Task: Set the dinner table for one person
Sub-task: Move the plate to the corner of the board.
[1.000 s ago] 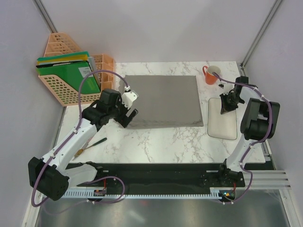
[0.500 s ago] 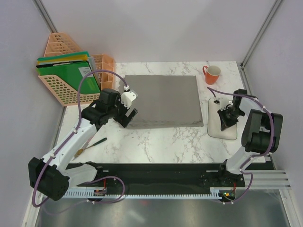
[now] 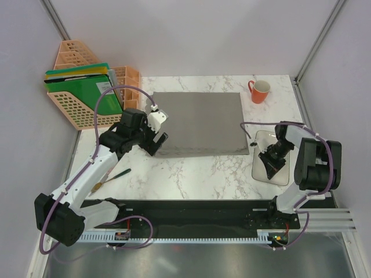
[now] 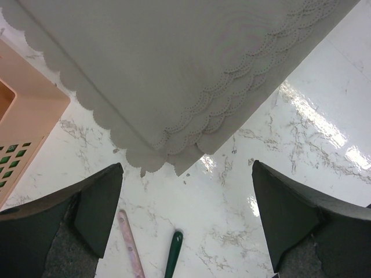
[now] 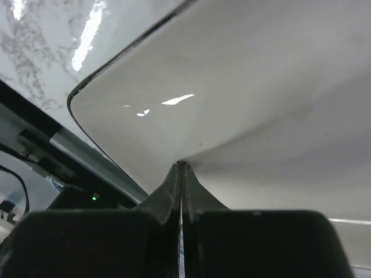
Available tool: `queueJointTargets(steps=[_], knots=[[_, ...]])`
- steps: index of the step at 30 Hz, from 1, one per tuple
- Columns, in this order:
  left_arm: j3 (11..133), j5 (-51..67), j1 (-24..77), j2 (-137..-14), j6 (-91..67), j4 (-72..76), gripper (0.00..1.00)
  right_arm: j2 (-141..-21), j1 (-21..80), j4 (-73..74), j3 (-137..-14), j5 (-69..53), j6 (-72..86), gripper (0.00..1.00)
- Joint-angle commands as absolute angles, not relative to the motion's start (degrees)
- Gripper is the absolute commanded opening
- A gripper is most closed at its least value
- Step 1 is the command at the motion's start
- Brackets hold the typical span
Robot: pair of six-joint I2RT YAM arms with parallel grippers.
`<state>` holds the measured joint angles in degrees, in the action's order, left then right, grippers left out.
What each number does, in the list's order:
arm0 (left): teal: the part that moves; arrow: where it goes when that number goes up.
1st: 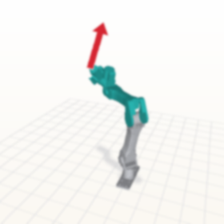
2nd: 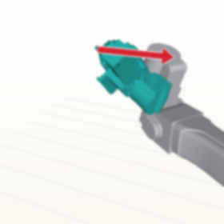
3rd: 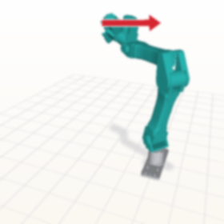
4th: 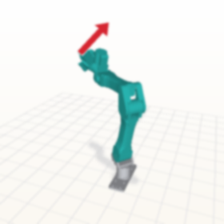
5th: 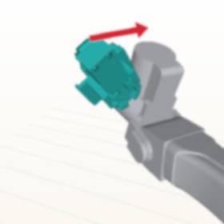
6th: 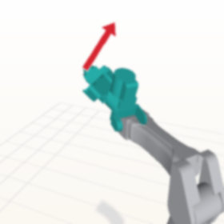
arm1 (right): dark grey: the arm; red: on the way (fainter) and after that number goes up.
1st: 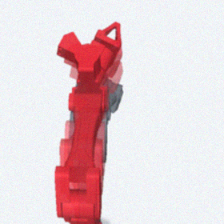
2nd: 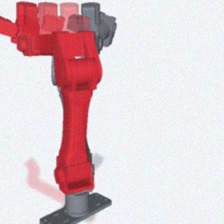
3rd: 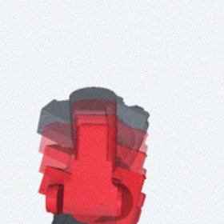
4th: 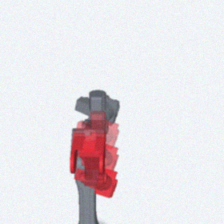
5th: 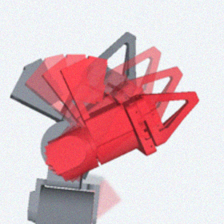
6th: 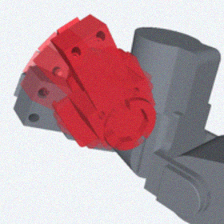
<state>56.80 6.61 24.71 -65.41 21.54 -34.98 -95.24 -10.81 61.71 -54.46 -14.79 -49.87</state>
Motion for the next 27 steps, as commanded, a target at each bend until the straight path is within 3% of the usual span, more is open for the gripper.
queueJointTargets(steps=[1, 12, 27], knots=[[58.0, 7.5, 24.3, -64.5, 22.3, -33.0, 1.00, -94.7, -6.7, 66.0, -51.0, -16.9, -52.7, 0.00], [57.7, 7.1, 23.8, -64.4, 22.2, -33.3, 1.00, -99.7, 3.2, 65.0, -52.6, -20.9, -49.8, 0.00], [57.1, 6.2, 23.2, -65.1, 22.5, -33.4, 1.00, -110.6, 23.3, 63.0, -66.8, -27.8, -43.1, 0.00]])
